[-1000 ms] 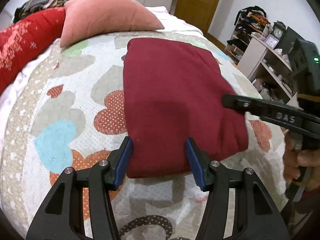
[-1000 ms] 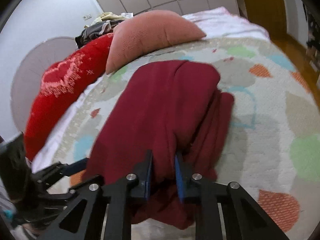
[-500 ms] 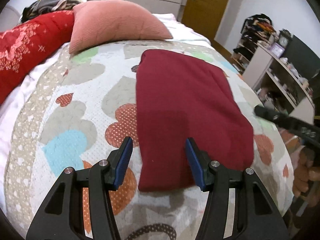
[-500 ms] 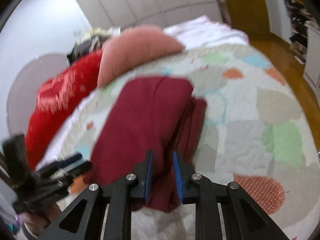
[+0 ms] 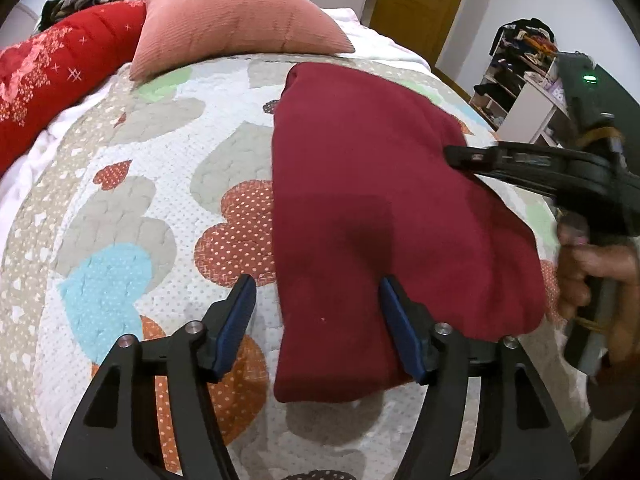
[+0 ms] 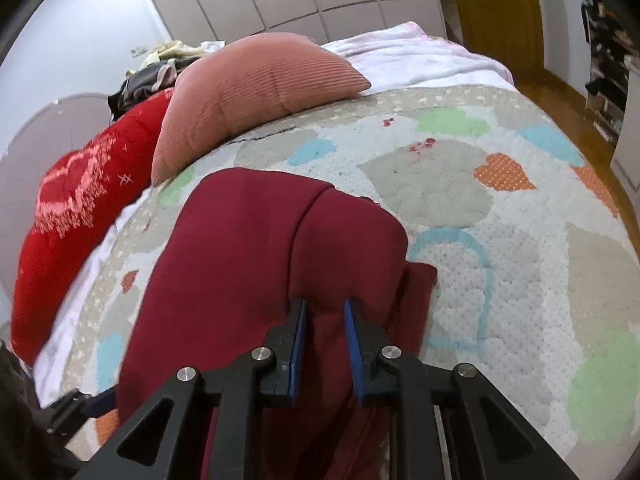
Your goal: Fold small clothes
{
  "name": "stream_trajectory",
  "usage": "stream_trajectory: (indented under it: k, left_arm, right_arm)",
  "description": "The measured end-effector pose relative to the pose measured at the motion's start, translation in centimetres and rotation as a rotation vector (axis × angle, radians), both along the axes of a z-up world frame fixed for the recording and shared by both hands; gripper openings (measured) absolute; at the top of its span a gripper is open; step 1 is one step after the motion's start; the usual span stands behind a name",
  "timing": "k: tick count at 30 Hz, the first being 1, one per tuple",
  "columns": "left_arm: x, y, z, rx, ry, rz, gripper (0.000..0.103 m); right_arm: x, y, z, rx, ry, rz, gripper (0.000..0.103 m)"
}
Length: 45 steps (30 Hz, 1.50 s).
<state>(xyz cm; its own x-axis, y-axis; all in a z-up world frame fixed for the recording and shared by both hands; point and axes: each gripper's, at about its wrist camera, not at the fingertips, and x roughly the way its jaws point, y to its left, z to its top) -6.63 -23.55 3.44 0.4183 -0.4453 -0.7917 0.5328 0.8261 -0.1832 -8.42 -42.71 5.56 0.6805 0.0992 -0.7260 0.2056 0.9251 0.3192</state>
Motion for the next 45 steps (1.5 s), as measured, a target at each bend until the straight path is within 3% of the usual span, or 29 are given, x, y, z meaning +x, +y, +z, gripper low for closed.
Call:
stream_trajectory:
  k: [3,6,8,9,12,15,16,19,23,28,32,34,36,37,38,45]
  left_arm:
    - [0.2,0.6,-0.1,-0.027,0.029,0.008,0.065]
    - [0.1,0.8,-0.1,-0.035,0.040,0.013,0.065]
    - [-0.1,0.7,0.0,-0.029,0.036,0.015,0.065]
    - [-0.2,0.7,0.0,-0.026,0.034,0.015,0.065]
    - [-0.5,0.7,0.2,-0.017,0.033,0.026,0.065]
    - [-0.8,0.6,0.3,-0.008,0.030,0.036,0.065]
    - [-0.9,0.6,0.4,-0.003,0.029,0.037,0.065]
    - [-1.1,0.8,0.6,0.004,0.031,0.030,0.065]
    - [-1.2,1.0,0.3,-0.005,0.034,0.021,0.065]
    - [-1.4,0.8,-0.2,0.001,0.046,0.035,0.065]
    - [-1.6,1.0,0.6,0.018,0.029,0.027,0.065]
    - [-1.5,1.1,1.0,0.024,0.020,0.033,0.065]
    - [-1.6,1.1,1.2,0.034,0.006,0.041,0.065]
    - [-1.6,1.1,1.3,0.036,0.002,0.041,0.065]
    - [-1.6,1.1,1.4,0.038,-0.001,0.041,0.065]
    - [-0.3,1.4,1.8,0.024,-0.006,0.044,0.065]
  right_arm:
    - [-2.8,0.8,1.6,0.020,0.005,0.012,0.019]
    - [-7.5,2.7,2.8,0.051,-0.050,0.078,0.023]
    - [-10.6,4.0,3.0,0.048,-0.069,0.099,0.037]
    - [-12.1,4.7,2.9,0.056,-0.081,0.118,0.039]
    - [-13.9,6.2,2.6,0.091,-0.104,0.153,0.040]
    - [-13.1,7.5,1.9,0.085,-0.111,0.198,0.039]
    - [-12.4,7.7,1.3,0.063,-0.094,0.182,0.039]
    - [-11.3,7.3,-0.1,0.064,-0.048,0.167,0.010]
    - [-13.6,7.3,1.0,0.002,-0.098,0.164,0.008]
    - [-13.0,6.0,-1.9,0.047,-0.007,0.116,0.007]
    - [-13.5,6.2,-0.6,0.065,-0.034,0.117,0.007]
    - [-14.2,6.0,0.6,0.060,-0.059,0.089,0.013]
    - [-14.9,5.6,1.7,0.056,-0.099,0.059,0.026]
    - [-15.1,5.6,2.2,0.053,-0.116,0.043,0.045]
    - [-15.2,5.4,2.5,0.056,-0.134,0.026,0.057]
    - [-12.2,4.5,2.1,0.099,-0.112,-0.018,0.062]
